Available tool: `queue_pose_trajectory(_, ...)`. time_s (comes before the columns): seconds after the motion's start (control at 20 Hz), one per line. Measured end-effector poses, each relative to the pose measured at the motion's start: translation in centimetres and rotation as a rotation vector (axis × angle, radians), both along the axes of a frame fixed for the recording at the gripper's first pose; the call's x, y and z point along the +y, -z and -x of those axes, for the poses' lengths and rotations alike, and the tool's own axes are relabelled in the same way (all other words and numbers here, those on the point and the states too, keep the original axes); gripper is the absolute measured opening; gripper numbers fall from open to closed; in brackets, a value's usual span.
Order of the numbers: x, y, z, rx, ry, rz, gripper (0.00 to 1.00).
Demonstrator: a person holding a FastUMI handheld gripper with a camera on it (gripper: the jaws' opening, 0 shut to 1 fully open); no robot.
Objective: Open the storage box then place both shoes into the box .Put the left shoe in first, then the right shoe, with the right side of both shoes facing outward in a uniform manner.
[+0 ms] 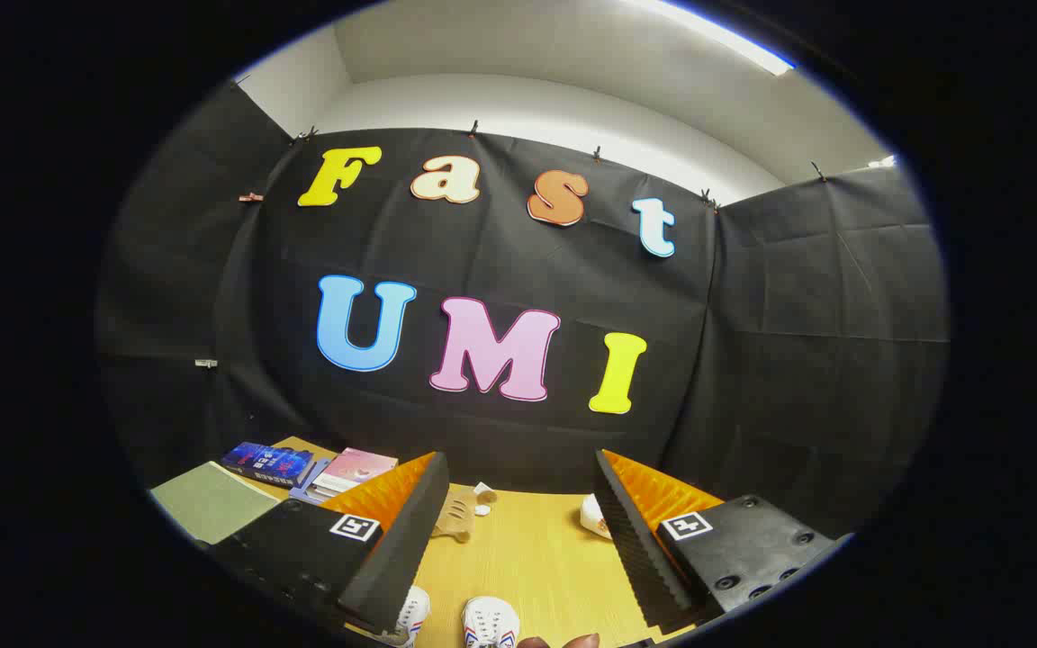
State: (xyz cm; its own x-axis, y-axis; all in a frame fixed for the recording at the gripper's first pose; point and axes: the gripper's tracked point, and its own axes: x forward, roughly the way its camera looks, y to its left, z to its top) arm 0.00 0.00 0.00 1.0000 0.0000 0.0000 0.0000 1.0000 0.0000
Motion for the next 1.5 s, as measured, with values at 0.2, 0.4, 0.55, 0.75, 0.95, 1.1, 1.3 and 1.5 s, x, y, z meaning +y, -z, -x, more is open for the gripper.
queue_pose_trajectory(0.2,-0.3,0.0,0.0,0.001,0.003,-0.006,0.97)
queue_pose_trajectory(0.4,-0.3,-0.1,0.2,-0.008,0.0,0.001,0.97)
queue_pose_trajectory(0.55,0.3,-0.2,0.3,-0.011,-0.01,0.012,0.97)
queue_pose_trajectory(0.75,1.5,-0.1,0.3,-0.009,-0.04,0.03,0.97)
queue_pose_trajectory(0.95,3.1,0.1,0.3,0.001,-0.084,0.045,0.97)
queue_pose_trajectory(1.1,4.0,0.5,0.2,0.01,-0.117,0.039,0.97)
queue_pose_trajectory(1.3,6.6,1.7,0.1,0.046,-0.227,0.002,0.97)
queue_pose_trajectory(1.5,11.7,3.9,0.3,0.15,-0.449,-0.16,0.97)
